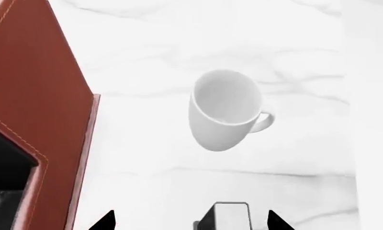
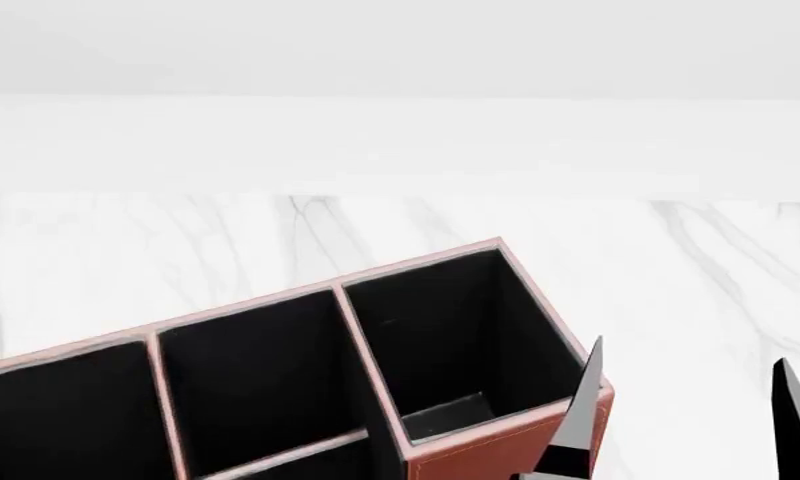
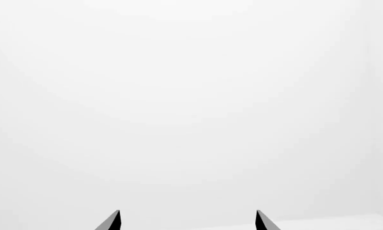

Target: Pick up the book and place it in the front compartment of the caddy.

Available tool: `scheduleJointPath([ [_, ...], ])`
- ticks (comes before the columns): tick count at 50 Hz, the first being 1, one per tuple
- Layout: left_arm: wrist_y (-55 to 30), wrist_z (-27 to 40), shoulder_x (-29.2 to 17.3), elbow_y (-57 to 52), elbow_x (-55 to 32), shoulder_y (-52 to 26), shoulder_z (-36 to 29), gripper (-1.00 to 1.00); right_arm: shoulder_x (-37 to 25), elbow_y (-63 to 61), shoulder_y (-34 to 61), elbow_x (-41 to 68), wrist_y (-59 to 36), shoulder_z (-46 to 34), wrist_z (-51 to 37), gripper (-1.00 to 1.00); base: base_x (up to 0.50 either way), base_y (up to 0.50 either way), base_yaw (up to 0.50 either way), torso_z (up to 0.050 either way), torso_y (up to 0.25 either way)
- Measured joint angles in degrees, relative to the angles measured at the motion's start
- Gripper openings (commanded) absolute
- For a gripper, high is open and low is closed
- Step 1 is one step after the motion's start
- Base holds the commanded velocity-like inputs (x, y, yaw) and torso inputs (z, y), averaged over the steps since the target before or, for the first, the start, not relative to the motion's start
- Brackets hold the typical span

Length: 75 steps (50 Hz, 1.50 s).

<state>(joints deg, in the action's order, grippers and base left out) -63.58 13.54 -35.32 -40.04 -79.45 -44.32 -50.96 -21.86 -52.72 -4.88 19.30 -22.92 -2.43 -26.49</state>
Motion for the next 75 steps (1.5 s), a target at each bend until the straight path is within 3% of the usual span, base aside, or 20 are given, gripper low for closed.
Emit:
scheduleJointPath([
  [32, -1.8, 2.7, 3.8, 4.5, 1.4, 3.1, -5.6, 1.0, -1.0, 0.2, 0.0, 0.6, 0.5, -0.5, -0.9, 1.0, 0.0, 0.0, 0.0, 0.0, 0.0],
  [64, 1.0, 2.8, 5.8, 10.8, 9.2, 9.8, -11.5, 1.0, -1.8, 0.4, 0.0, 1.0, 1.5, -1.0, -1.6, 1.0, 0.0, 0.0, 0.0, 0.0, 0.0],
  [65, 1.0, 2.8, 5.8, 10.8, 9.3, 9.8, -11.6, -1.0, -1.9, 0.4, 0.0, 1.0, 1.5, -1.0, -1.6, 1.0, 0.0, 0.0, 0.0, 0.0, 0.0],
  [75, 0.7, 2.1, 6.1, 10.6, 9.5, 9.4, -11.9, -1.0, -2.1, 0.4, 0.0, 1.2, 1.6, -1.1, -1.9, 1.0, 0.0, 0.0, 0.0, 0.0, 0.0],
])
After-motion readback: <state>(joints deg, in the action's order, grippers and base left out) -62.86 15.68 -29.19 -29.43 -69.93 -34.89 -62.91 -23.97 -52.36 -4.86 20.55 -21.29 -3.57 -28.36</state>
